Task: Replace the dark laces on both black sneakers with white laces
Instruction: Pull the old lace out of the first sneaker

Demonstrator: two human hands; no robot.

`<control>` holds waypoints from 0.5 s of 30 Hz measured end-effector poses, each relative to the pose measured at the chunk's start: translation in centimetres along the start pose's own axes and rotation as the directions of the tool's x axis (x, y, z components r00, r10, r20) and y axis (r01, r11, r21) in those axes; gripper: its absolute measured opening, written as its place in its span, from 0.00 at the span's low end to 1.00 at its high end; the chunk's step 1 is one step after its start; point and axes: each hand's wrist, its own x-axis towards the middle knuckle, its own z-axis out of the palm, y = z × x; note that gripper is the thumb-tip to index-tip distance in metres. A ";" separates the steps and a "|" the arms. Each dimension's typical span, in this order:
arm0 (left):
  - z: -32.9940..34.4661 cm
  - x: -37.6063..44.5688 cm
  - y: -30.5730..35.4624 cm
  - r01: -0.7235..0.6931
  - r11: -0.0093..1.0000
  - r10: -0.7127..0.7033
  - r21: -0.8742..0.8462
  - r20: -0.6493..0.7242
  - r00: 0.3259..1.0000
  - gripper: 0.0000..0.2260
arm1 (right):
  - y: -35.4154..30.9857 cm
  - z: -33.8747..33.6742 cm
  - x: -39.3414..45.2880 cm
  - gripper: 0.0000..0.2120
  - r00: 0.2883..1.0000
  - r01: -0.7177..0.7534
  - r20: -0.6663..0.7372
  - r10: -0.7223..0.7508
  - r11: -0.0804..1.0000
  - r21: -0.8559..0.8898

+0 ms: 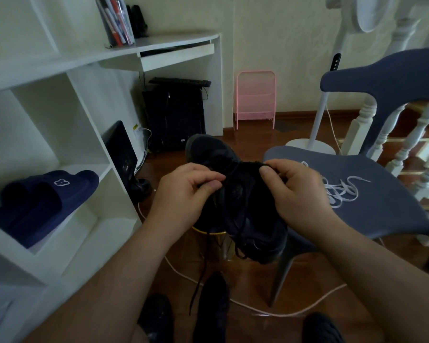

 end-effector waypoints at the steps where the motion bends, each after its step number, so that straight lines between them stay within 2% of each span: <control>1: -0.1 0.0 0.0 -0.010 0.999 0.010 0.038 -0.001 1.000 0.08 | -0.1 0.0 -0.1 0.08 1.000 0.008 0.001 -0.008 1.000 -0.007; 4: -0.2 0.1 0.3 -0.053 0.981 0.060 0.188 -0.036 0.998 0.08 | -0.3 0.2 -0.2 0.09 1.000 0.027 0.009 -0.026 0.999 -0.047; 5: -0.1 0.2 0.4 0.009 0.989 0.003 0.148 -0.083 0.997 0.09 | -0.2 0.2 -0.1 0.09 1.000 0.012 0.009 -0.012 0.999 -0.045; 6: 0.0 0.3 0.7 0.126 0.992 -0.125 0.001 -0.154 0.980 0.10 | -0.1 0.2 0.0 0.09 1.000 -0.017 0.007 0.017 1.000 -0.022; 7: 0.0 0.6 0.6 0.239 0.936 -0.295 -0.258 -0.204 0.934 0.11 | 0.1 0.1 0.1 0.09 0.999 -0.053 0.006 0.053 0.999 0.014; 8: -0.2 0.9 0.6 0.300 0.810 -0.452 -0.504 -0.210 0.867 0.13 | 0.2 0.0 0.3 0.09 0.997 -0.083 0.003 0.083 0.995 0.051; 9: -0.5 1.1 0.4 0.323 0.685 -0.550 -0.653 -0.172 0.818 0.14 | 0.3 -0.1 0.4 0.10 0.995 -0.101 -0.001 0.101 0.992 0.079; 10: -0.7 1.2 0.2 0.344 0.621 -0.577 -0.705 -0.114 0.808 0.14 | 0.3 -0.2 0.5 0.10 0.995 -0.102 -0.006 0.103 0.990 0.094; 12: -0.6 1.0 0.0 0.382 0.653 -0.526 -0.654 -0.028 0.850 0.12 | 0.1 -0.4 0.4 0.10 0.996 -0.082 -0.010 0.084 0.992 0.091; 13: -0.5 0.9 -0.1 0.372 0.708 -0.478 -0.600 -0.021 0.878 0.10 | -0.1 -0.4 0.3 0.10 0.997 -0.072 -0.009 0.073 0.994 0.082; 15: -0.2 0.4 -0.1 0.259 0.873 -0.319 -0.414 -0.083 0.944 0.07 | -0.2 -0.3 0.1 0.10 0.999 -0.054 -0.002 0.054 0.997 0.050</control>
